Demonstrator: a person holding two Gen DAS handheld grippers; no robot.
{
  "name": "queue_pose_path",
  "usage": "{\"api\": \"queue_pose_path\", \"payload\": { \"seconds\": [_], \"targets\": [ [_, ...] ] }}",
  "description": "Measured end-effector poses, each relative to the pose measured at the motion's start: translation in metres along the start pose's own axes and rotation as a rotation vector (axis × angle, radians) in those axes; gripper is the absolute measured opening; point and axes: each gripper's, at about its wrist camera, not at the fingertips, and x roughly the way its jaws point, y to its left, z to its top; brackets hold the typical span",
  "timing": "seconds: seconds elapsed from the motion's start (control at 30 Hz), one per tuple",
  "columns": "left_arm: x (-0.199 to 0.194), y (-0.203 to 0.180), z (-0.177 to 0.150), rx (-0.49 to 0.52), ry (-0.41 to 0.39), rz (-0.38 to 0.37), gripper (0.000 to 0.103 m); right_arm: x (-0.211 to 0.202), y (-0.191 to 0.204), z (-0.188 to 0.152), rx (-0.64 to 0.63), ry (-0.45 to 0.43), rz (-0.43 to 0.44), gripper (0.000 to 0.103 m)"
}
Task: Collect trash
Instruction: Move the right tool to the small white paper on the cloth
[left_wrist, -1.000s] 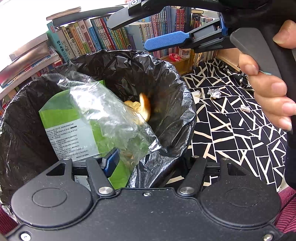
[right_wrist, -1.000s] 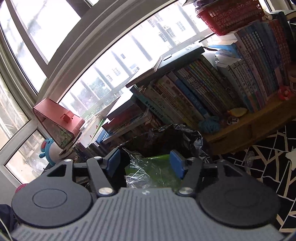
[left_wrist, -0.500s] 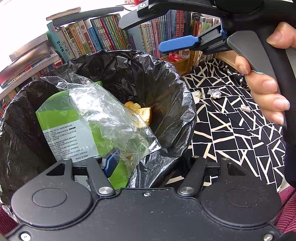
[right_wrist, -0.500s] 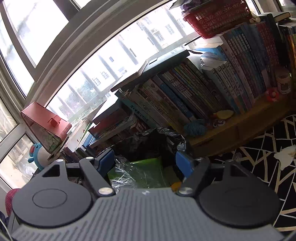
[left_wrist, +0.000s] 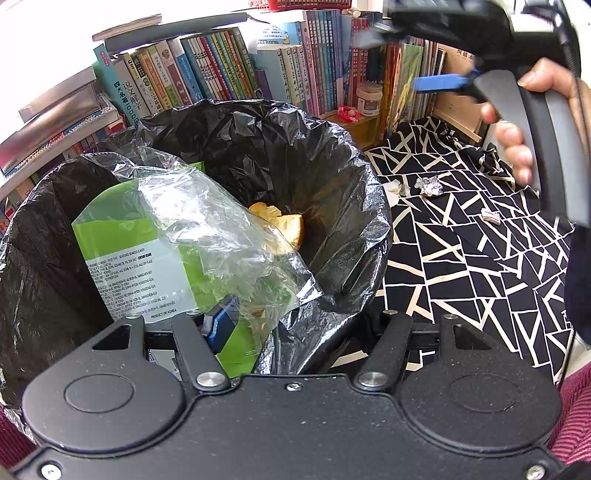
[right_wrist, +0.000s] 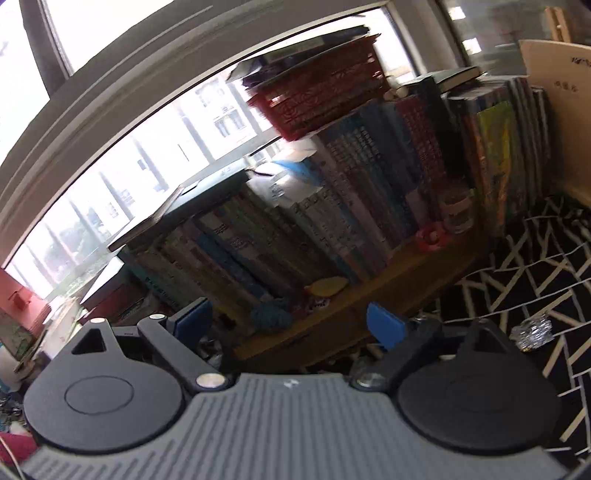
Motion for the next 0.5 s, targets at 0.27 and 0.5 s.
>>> {"api": "queue_pose_path", "payload": {
  "seconds": [0.27,0.5],
  "targets": [
    [0.000,-0.001,0.000,0.000,-0.001,0.000,0.061,-0.002,-0.140,0.014,0.081,-0.079,-0.516,0.100],
    [-0.001,-0.001,-0.001,0.002,-0.005,-0.005,0.062,0.016,-0.238,-0.035,0.287,0.054,-0.745,0.100]
  ]
}}
